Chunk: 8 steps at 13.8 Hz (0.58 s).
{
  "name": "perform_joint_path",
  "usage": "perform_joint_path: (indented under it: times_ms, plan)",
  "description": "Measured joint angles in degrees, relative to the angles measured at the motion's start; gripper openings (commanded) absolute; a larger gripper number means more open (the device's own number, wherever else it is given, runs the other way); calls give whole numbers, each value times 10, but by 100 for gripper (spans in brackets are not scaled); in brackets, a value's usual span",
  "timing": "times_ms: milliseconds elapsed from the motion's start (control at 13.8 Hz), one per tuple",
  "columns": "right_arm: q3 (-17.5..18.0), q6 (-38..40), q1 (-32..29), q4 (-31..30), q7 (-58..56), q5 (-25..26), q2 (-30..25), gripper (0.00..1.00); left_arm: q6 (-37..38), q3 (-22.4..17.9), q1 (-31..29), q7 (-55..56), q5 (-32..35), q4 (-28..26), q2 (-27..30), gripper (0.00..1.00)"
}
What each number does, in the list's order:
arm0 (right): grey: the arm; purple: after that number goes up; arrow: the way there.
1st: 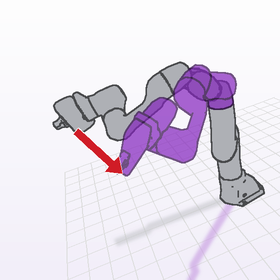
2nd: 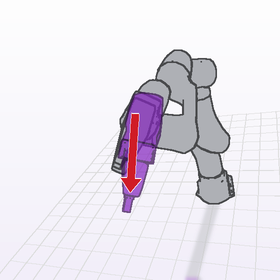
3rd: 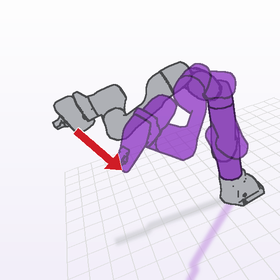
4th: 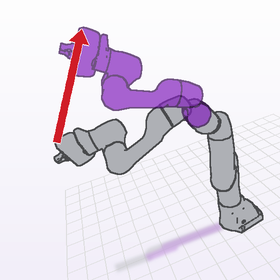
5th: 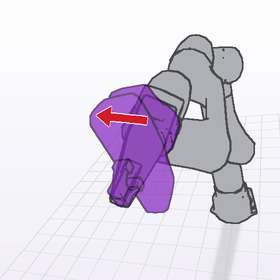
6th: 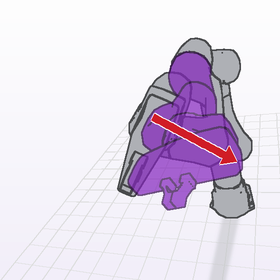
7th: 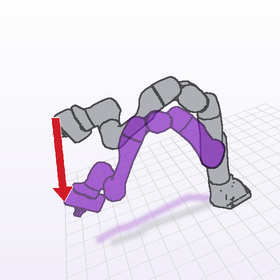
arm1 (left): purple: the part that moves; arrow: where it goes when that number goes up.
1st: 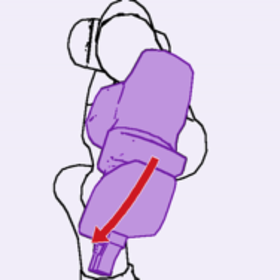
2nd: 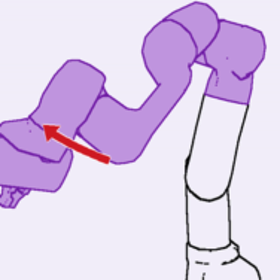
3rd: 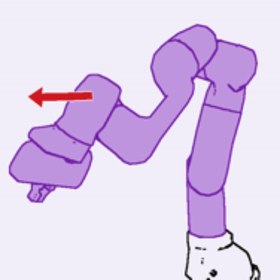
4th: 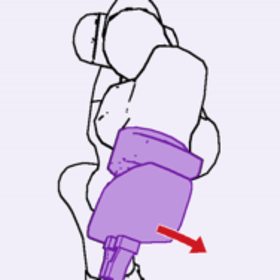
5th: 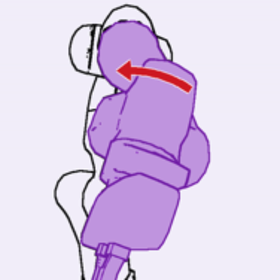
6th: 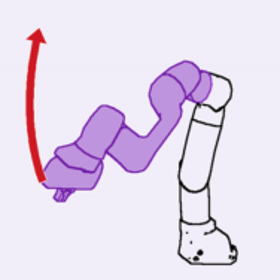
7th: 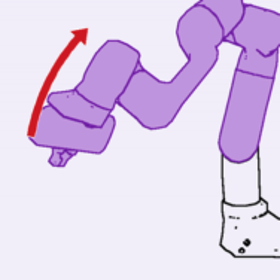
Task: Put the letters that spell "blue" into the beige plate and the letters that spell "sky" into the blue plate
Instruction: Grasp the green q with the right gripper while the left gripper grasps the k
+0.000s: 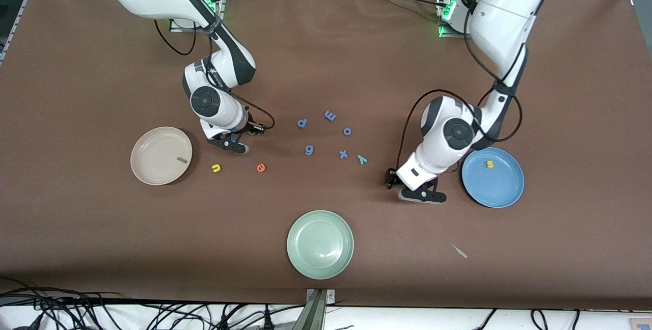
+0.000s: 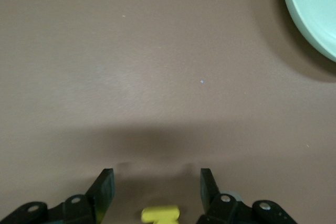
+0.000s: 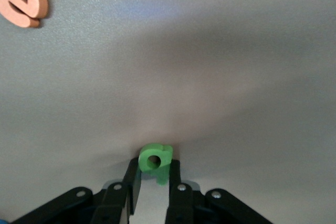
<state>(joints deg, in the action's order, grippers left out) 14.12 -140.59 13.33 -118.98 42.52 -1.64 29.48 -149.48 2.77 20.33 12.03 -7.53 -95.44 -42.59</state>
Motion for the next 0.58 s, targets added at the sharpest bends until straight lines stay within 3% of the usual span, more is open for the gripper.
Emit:
perform_joint_path:
  times_ms: [289, 579]
  plan:
    - [-3, 11, -1, 22, 4, 0, -1, 2, -5, -9, 6, 0, 0, 1, -7, 83]
    - [-44, 123, -3, 87, -69, 5, -16, 3, -4, -11, 6, 0, 0, -30, -6, 83]
